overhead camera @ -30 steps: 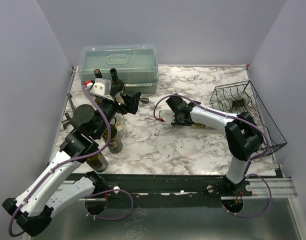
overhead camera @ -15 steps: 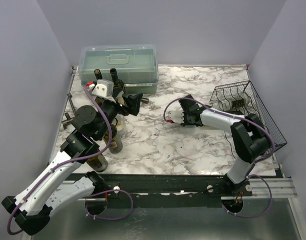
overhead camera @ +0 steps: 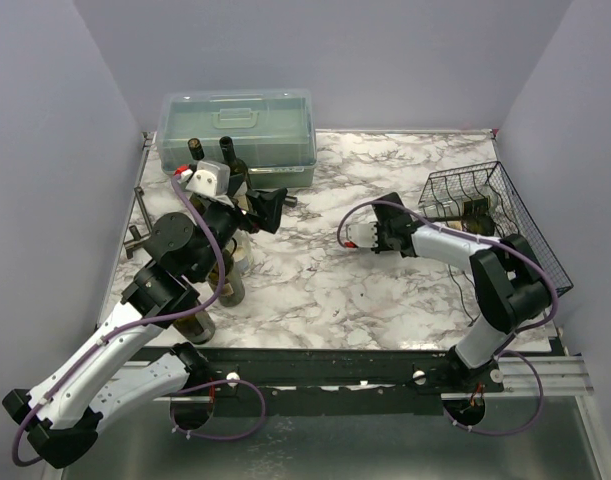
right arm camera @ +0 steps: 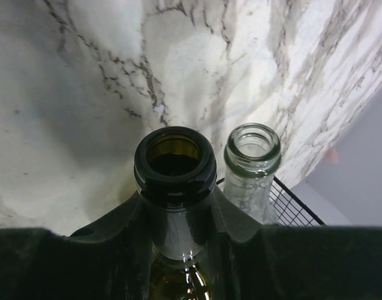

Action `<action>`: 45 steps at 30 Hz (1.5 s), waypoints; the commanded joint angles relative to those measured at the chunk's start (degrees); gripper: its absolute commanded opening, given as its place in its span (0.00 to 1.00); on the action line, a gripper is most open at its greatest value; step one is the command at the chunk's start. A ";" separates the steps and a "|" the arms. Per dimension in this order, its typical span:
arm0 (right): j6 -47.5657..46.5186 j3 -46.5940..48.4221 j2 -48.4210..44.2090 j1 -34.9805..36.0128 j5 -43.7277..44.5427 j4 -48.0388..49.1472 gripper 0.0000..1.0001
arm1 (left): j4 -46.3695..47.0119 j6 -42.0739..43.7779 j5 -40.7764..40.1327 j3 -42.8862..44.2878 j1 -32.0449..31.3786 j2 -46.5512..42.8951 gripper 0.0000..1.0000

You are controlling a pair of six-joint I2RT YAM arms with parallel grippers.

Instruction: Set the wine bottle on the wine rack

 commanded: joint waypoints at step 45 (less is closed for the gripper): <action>-8.30 -11.25 -6.04 -10.02 -8.27 14.33 0.46 | 1.15 1.82 -2.54 -0.80 -1.07 -0.92 0.98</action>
